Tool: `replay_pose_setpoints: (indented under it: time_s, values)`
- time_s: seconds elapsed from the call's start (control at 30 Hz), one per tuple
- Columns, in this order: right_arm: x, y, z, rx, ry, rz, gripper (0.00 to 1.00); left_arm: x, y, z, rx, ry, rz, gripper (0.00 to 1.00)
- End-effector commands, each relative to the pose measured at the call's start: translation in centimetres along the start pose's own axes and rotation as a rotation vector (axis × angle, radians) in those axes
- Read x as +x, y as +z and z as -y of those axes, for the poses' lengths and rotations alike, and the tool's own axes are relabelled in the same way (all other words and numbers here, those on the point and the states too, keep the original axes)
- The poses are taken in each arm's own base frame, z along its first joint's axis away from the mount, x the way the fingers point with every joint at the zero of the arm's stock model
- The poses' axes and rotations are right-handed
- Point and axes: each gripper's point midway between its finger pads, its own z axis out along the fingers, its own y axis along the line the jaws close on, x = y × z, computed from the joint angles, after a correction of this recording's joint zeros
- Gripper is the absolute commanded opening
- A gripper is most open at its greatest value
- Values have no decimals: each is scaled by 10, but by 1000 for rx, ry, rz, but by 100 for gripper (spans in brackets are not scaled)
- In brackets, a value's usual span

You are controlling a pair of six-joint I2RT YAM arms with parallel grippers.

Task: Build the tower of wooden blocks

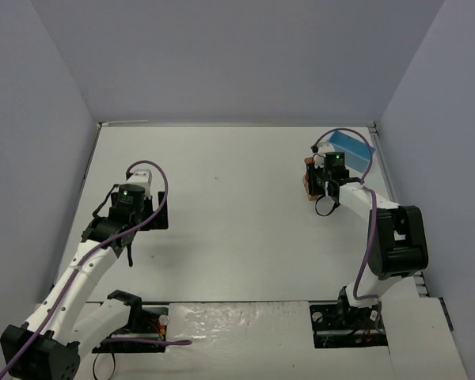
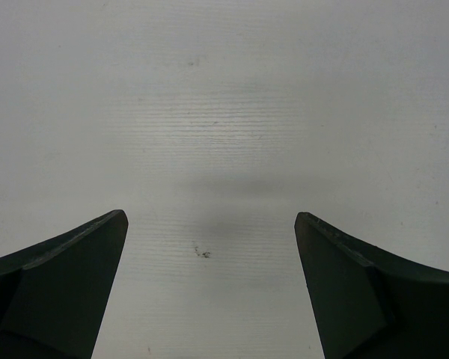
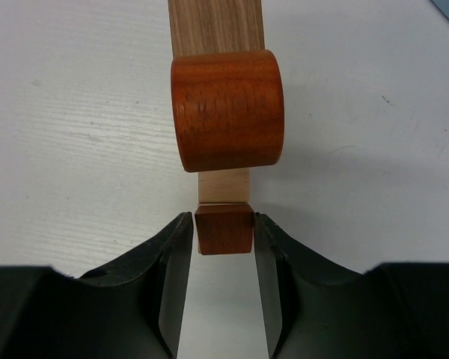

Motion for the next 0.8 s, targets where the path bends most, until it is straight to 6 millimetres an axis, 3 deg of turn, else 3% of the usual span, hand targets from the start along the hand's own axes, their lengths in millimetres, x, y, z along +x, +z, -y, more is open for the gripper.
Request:
replay_pose_setpoints:
  time_s: [0.0,0.13,0.23,0.33,0.4,0.47,0.57,0.63,0.73,0.77]
  values:
    - [-35,-12,2,1,24,109,36,-31,-8,4,23,-17,94,93]
    - [-47,-22,0,-1,38,143,45,-31,-8,4,23,-17,94,93]
    - [-65,-42,1,8,51,197,55,-31,-9,4,21,-20,94,93]
    - [-86,-72,3,16,59,268,58,-36,-14,2,14,-31,109,93]
    - [-100,-97,4,21,68,317,61,-41,-21,0,7,-41,123,93]
    - [-121,-137,8,43,77,408,65,-51,-32,-3,-2,-51,150,93]
    - [-138,-186,16,88,91,502,77,-72,-55,-6,-6,-67,213,93]
    - [-137,-212,19,111,90,523,88,-82,-70,-10,-14,-63,243,94]
    - [-137,-269,27,164,94,624,99,-109,-103,-17,-27,-73,325,94]
    - [-133,-278,31,188,98,630,100,-112,-110,-20,-38,-72,338,94]
